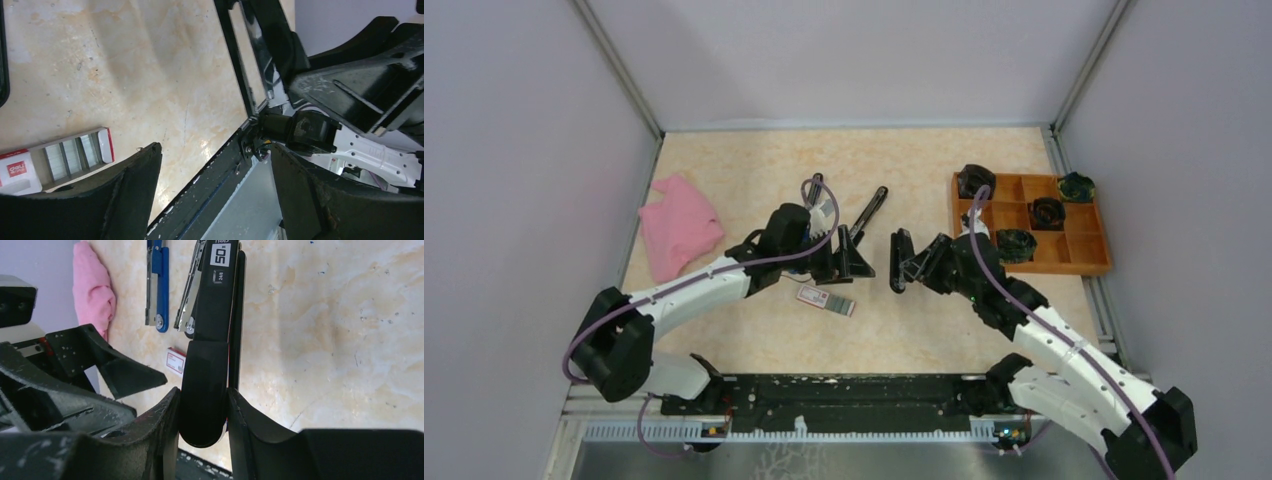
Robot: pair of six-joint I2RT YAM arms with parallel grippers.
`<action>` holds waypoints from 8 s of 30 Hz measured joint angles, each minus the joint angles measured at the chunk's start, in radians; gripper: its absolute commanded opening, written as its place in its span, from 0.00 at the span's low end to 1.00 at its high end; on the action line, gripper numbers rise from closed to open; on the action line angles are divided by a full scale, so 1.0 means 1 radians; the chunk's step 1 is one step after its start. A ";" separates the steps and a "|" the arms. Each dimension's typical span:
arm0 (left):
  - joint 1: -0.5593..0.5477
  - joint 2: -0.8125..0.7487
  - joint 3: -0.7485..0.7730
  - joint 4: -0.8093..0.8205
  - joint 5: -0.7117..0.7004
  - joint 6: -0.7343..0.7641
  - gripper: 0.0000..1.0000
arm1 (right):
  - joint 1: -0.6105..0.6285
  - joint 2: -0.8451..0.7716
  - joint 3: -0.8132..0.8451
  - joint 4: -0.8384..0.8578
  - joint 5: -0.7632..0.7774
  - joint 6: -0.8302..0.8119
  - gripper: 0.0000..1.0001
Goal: Load the staples into the stapler
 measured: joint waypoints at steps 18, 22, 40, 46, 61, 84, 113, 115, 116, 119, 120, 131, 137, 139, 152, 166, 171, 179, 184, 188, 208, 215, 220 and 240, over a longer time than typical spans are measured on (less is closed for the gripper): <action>-0.001 0.097 -0.008 0.093 0.028 -0.093 0.59 | 0.178 0.087 -0.105 0.353 0.262 0.043 0.00; -0.001 0.103 -0.008 0.102 0.028 -0.104 0.59 | 0.196 0.108 -0.105 0.388 0.283 0.042 0.00; -0.007 0.136 -0.002 0.130 0.023 -0.130 0.44 | 0.235 0.143 -0.110 0.455 0.288 -0.009 0.00; -0.008 0.154 0.008 0.154 0.022 -0.140 0.34 | 0.243 0.161 -0.110 0.492 0.259 -0.038 0.00; -0.016 0.161 0.007 0.148 -0.061 -0.143 0.00 | 0.249 0.202 -0.037 0.363 0.192 -0.167 0.00; -0.051 0.039 -0.017 0.034 -0.224 0.100 0.00 | -0.274 0.363 0.387 0.030 -0.351 -0.369 0.00; -0.179 -0.004 -0.053 0.066 -0.042 0.244 0.00 | -0.353 0.830 0.715 -0.033 -0.535 -0.392 0.59; -0.180 -0.004 -0.061 0.094 -0.038 0.230 0.00 | -0.355 0.830 0.732 -0.034 -0.500 -0.409 0.65; -0.180 -0.004 -0.064 0.104 -0.038 0.221 0.00 | -0.355 0.830 0.742 -0.034 -0.488 -0.416 0.67; -0.177 -0.001 -0.080 0.140 -0.035 0.182 0.00 | -0.356 0.828 0.766 -0.035 -0.454 -0.438 0.71; -0.174 0.001 -0.090 0.155 -0.034 0.169 0.00 | -0.356 0.827 0.771 -0.035 -0.441 -0.445 0.71; -0.135 0.073 -0.124 0.246 -0.010 0.026 0.00 | -0.332 0.654 0.686 -0.075 -0.372 -0.470 0.72; -0.100 0.126 -0.124 0.344 0.045 -0.040 0.00 | -0.287 0.554 0.536 -0.098 -0.366 -0.439 0.71; -0.093 0.142 -0.124 0.363 0.060 -0.059 0.00 | -0.268 0.545 0.492 -0.104 -0.367 -0.428 0.69; -0.092 0.167 -0.120 0.402 0.106 -0.096 0.00 | -0.185 0.539 0.335 -0.051 -0.412 -0.331 0.54; -0.087 0.193 -0.102 0.400 0.119 -0.110 0.00 | -0.175 0.541 0.334 -0.002 -0.393 -0.314 0.29; -0.085 0.193 -0.101 0.396 0.119 -0.110 0.00 | -0.169 0.547 0.334 0.002 -0.387 -0.314 0.31; -0.085 0.193 -0.101 0.386 0.118 -0.108 0.00 | -0.143 0.581 0.334 0.003 -0.385 -0.314 0.36; -0.085 0.191 -0.101 0.377 0.109 -0.104 0.00 | -0.136 0.584 0.334 -0.001 -0.376 -0.301 0.10; -0.085 0.189 -0.101 0.370 0.093 -0.087 0.08 | -0.136 0.584 0.334 0.000 -0.363 -0.279 0.00; -0.050 -0.084 0.033 -0.147 -0.338 0.134 0.90 | -0.123 0.783 0.503 -0.174 -0.054 -0.309 0.00; 0.062 -0.198 0.185 -0.394 -0.479 0.275 0.99 | -0.122 0.959 0.568 -0.192 0.025 -0.293 0.00; 0.160 -0.285 0.209 -0.465 -0.564 0.370 0.99 | -0.097 1.069 0.670 -0.241 0.060 -0.271 0.00; 0.236 -0.368 0.147 -0.513 -0.594 0.393 0.99 | 0.052 1.339 1.071 -0.328 0.120 -0.195 0.00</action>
